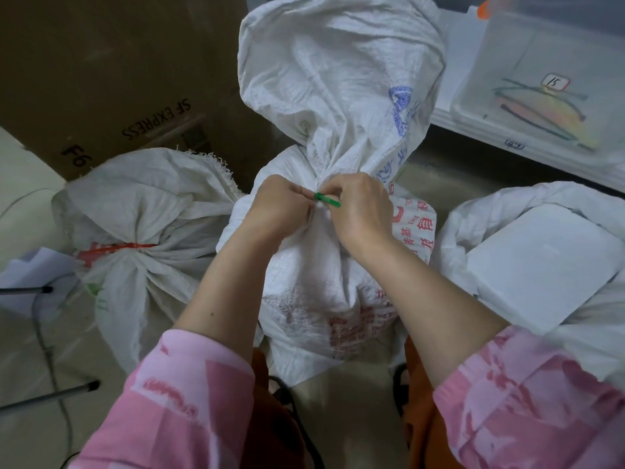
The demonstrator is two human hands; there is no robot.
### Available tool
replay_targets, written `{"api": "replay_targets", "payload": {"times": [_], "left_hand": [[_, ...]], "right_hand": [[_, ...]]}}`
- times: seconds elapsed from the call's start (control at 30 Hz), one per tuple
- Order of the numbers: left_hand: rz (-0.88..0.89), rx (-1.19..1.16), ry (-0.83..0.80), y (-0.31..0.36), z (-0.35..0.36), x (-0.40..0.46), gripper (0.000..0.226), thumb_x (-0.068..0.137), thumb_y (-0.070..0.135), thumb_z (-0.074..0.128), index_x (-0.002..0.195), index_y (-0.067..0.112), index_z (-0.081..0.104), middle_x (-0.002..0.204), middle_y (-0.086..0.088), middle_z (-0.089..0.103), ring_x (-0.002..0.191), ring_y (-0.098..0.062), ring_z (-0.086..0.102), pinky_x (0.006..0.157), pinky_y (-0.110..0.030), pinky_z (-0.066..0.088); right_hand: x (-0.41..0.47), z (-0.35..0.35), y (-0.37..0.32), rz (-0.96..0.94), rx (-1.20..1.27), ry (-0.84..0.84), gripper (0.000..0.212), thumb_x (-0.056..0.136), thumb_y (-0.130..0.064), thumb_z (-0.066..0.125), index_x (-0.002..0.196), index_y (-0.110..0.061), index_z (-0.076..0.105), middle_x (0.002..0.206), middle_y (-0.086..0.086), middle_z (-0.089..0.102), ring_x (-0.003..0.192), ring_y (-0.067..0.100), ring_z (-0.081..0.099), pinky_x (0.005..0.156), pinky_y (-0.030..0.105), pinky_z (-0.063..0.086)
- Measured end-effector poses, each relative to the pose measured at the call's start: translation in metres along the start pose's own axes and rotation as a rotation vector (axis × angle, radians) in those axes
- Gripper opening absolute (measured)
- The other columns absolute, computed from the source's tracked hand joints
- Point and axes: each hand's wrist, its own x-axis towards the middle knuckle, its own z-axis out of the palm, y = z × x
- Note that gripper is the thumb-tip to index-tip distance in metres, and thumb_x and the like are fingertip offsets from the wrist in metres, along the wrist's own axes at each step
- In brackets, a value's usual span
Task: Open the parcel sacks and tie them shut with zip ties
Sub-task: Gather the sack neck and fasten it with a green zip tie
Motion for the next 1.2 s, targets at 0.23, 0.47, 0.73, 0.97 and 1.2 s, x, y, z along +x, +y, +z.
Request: {"api": "replay_targets", "payload": {"times": [0.23,0.47,0.73,0.97,1.2], "left_hand": [[0.243,0.282,0.225,-0.008,0.008,0.003,0.023,0.084,0.007,0.053,0.086,0.028,0.061,0.092,0.005,0.060,0.086,-0.016,0.058,0.070,-0.033,0.049],[0.351,0.398,0.239,-0.008,0.005,0.004,0.023,0.079,0.014,0.066,0.089,0.033,0.073,0.078,0.011,0.056,0.075,-0.011,0.054,0.063,-0.024,0.041],[0.354,0.506,0.275,-0.011,0.006,0.002,0.017,0.085,0.028,0.063,0.097,0.036,0.073,0.087,0.009,0.062,0.087,-0.016,0.058,0.063,-0.026,0.035],[0.429,0.482,0.324,-0.009,0.005,0.002,0.014,0.081,0.017,0.068,0.089,0.028,0.070,0.085,0.010,0.053,0.077,-0.011,0.052,0.064,-0.026,0.036],[0.491,0.557,0.226,-0.006,0.008,-0.002,0.023,0.083,0.014,0.062,0.092,0.032,0.075,0.089,0.005,0.061,0.088,-0.019,0.058,0.072,-0.033,0.047]], "right_hand": [[0.000,-0.005,-0.004,-0.008,-0.013,-0.039,0.028,0.088,-0.008,0.056,0.085,-0.028,0.074,0.093,-0.003,0.070,0.087,0.021,0.061,0.067,0.029,0.046],[-0.003,-0.012,-0.002,0.008,-0.015,-0.033,0.022,0.087,-0.012,0.060,0.085,-0.027,0.076,0.090,-0.001,0.070,0.085,0.021,0.062,0.067,0.029,0.048],[-0.002,-0.021,0.004,0.013,0.054,-0.085,0.019,0.081,-0.006,0.065,0.071,-0.019,0.074,0.084,0.000,0.071,0.079,0.021,0.064,0.074,0.037,0.055],[-0.004,-0.027,0.006,0.013,0.085,-0.111,0.014,0.084,-0.014,0.067,0.081,-0.025,0.074,0.080,-0.003,0.068,0.079,0.022,0.065,0.075,0.037,0.054],[-0.003,-0.029,0.007,0.004,0.076,-0.118,0.016,0.082,-0.012,0.066,0.076,-0.026,0.073,0.079,-0.001,0.067,0.080,0.021,0.064,0.075,0.038,0.054]]}}
